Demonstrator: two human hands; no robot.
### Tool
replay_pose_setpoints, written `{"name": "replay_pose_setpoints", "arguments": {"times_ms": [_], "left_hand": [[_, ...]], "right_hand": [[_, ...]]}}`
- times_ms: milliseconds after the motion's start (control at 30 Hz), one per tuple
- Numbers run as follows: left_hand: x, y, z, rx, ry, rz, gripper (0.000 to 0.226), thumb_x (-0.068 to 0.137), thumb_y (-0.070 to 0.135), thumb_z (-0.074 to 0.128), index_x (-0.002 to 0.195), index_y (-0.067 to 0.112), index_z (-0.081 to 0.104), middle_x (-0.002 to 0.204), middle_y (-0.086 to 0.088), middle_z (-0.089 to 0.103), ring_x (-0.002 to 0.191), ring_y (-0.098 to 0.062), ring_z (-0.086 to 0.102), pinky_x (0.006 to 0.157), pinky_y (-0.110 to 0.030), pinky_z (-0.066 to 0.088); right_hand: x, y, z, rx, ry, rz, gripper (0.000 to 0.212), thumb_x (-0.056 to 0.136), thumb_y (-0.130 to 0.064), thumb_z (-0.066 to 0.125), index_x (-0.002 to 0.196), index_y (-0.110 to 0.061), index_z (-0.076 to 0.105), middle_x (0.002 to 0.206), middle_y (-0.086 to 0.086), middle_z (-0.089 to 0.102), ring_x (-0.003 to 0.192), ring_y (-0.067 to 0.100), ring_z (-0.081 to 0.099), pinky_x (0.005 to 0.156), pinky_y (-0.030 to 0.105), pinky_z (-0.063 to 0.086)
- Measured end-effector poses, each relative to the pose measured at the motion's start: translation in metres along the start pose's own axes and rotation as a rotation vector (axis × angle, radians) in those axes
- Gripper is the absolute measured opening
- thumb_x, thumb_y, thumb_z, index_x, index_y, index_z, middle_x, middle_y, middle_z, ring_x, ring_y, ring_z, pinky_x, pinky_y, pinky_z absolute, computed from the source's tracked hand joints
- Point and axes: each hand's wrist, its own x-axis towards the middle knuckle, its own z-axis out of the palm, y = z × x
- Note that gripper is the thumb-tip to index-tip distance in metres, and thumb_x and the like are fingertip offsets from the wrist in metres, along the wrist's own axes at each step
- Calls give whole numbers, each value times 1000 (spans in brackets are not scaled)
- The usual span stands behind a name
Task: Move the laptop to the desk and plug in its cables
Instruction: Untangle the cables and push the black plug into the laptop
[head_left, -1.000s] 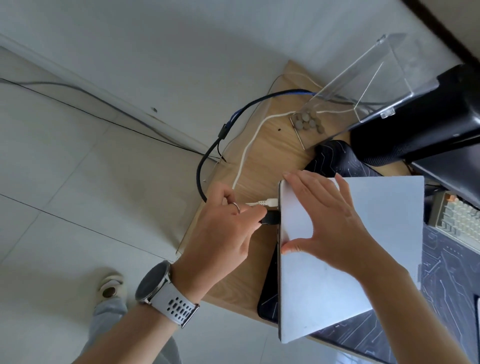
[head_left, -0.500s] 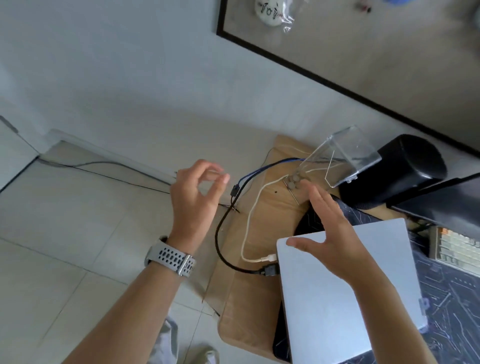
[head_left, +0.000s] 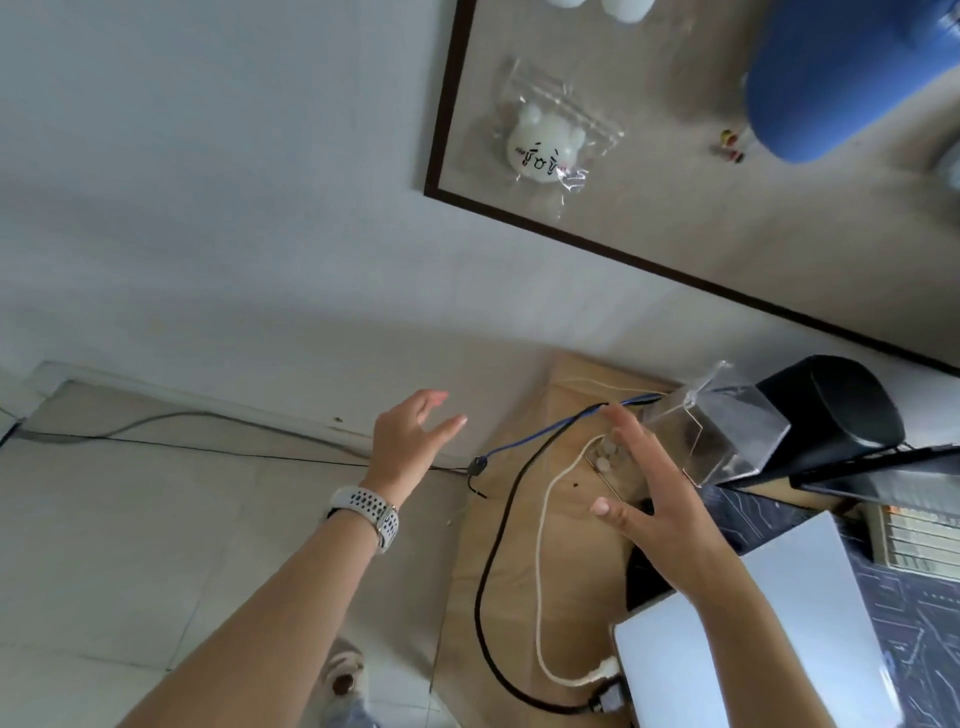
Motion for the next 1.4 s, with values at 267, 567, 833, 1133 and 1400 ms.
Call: {"name": "replay_pose_setpoints", "arguments": {"times_ms": [267, 567, 833, 1133, 1400], "left_hand": [[51, -56, 39, 290, -233, 39, 48, 77, 26, 76, 120, 10, 63, 123, -5, 65, 111, -20, 61, 103, -31, 41], [85, -130, 116, 658, -482, 103, 37, 88, 26, 59, 124, 23, 60, 111, -1, 70, 100, -22, 65, 93, -32, 41], [92, -140, 130, 756, -331, 141, 19, 92, 11, 43, 79, 22, 51, 70, -8, 66, 66, -31, 59, 64, -28, 31], [78, -74, 55, 699, -264, 298, 16, 91, 18, 58, 76, 14, 61, 51, -1, 54, 51, -24, 51, 57, -35, 49], [39, -31, 31, 536, -330, 189, 21, 91, 24, 60, 71, 19, 63, 54, 8, 61, 45, 1, 50, 47, -13, 31]], "right_hand": [[52, 17, 41, -179, 27, 118, 94, 68, -68, 62, 147, -29, 28, 152, -5, 32, 142, 13, 24, 114, 43, 28], [64, 41, 56, -205, 14, 178, 81, 76, -45, 67, 145, -34, 26, 152, -13, 27, 140, -2, 17, 110, 21, 21], [61, 48, 55, -153, 25, 190, 85, 68, -58, 56, 144, -34, 28, 149, -14, 32, 121, -26, 19, 91, -6, 15], [59, 41, 64, -51, 30, 186, 80, 76, -56, 63, 145, -29, 31, 145, -13, 40, 135, -2, 29, 110, 26, 29], [45, 32, 64, 31, 117, 262, 59, 85, -29, 67, 139, -27, 43, 129, -13, 54, 118, 1, 50, 97, 26, 43]]}}
